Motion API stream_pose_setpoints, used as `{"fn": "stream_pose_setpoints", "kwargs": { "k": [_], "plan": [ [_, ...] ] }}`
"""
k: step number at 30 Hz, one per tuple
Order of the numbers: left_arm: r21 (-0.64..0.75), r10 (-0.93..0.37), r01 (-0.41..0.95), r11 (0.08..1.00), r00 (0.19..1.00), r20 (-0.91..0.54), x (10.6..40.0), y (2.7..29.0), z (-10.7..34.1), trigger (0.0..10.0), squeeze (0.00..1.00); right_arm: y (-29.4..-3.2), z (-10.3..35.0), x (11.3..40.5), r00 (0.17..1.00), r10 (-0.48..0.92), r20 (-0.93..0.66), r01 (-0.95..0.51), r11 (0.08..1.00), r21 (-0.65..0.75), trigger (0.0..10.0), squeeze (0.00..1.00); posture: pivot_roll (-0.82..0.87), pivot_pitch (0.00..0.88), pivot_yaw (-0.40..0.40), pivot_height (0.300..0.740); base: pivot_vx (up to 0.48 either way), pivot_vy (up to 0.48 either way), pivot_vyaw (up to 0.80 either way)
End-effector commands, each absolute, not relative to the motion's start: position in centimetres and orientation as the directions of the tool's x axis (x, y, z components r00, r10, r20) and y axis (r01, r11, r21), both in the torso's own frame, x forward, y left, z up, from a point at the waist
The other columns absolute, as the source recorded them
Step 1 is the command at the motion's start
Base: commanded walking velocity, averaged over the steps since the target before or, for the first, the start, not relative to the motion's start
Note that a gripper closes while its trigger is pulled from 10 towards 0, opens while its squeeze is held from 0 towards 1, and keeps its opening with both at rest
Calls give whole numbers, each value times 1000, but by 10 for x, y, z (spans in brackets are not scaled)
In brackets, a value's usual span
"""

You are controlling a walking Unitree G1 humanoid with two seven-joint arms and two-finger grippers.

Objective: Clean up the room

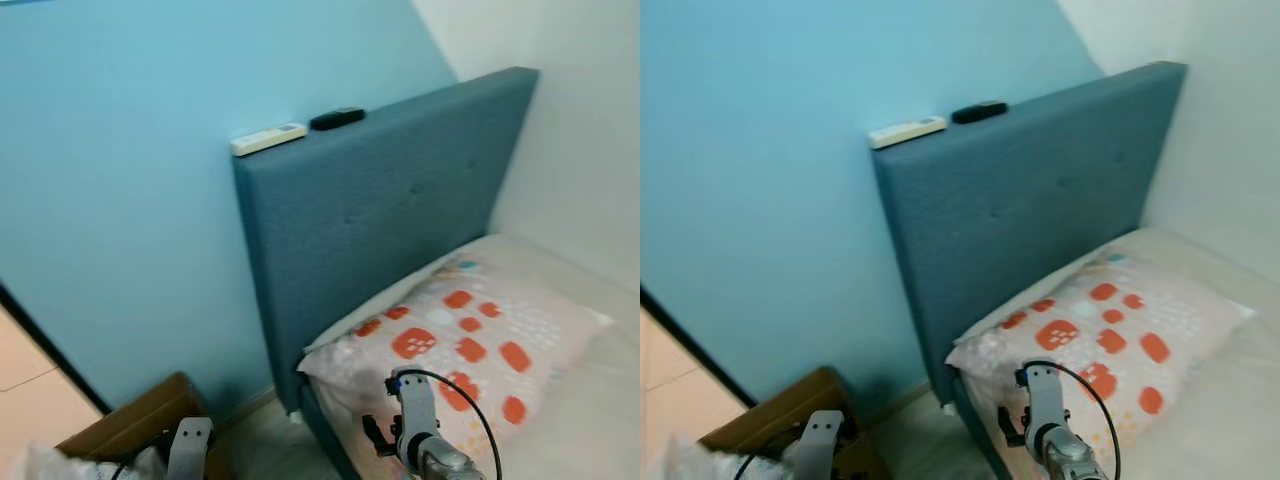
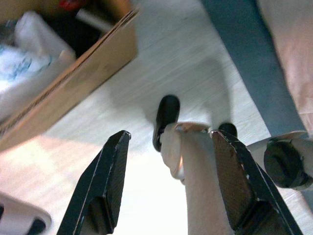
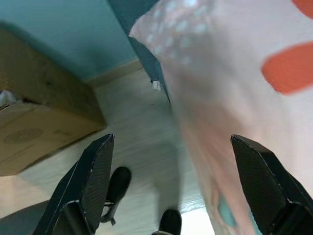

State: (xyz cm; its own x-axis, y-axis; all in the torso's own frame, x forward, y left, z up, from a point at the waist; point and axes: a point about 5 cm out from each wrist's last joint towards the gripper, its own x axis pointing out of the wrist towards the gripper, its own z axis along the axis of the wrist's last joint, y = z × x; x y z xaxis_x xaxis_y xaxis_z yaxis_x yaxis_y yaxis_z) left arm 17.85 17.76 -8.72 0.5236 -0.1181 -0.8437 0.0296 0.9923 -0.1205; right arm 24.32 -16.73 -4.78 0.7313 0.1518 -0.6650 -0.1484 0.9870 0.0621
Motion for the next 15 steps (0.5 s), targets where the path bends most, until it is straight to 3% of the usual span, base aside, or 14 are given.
{"fn": "stream_pose_setpoints", "kwargs": {
  "k": [1,5,8,12,15],
  "plan": [
    [-112,-108,25,993,524,-845,179,180,-87,10000,0,-167,-46,246,740,138,-658,-138,989,53,10000,0,-29,0,3,729,0,0,781],
    [-107,-106,29,994,525,-845,179,181,-87,10000,0,-170,-45,247,748,121,-652,-119,992,48,10000,0,-30,0,2,729,0,0,706],
    [-104,-106,33,994,525,-845,179,181,-87,10000,0,-173,-44,247,755,99,-648,-100,994,35,10000,0,-32,0,2,729,0,0,0],
    [-96,-111,55,994,523,-845,179,181,-87,10000,0,-182,-45,246,747,19,-664,-38,999,-14,10000,0,-32,0,3,729,0,-480,0],
    [-120,-122,39,992,524,-843,178,179,-87,10000,0,-188,-46,245,736,-31,-677,13,999,-32,10000,0,-32,0,2,729,0,0,0]
  ]
}}
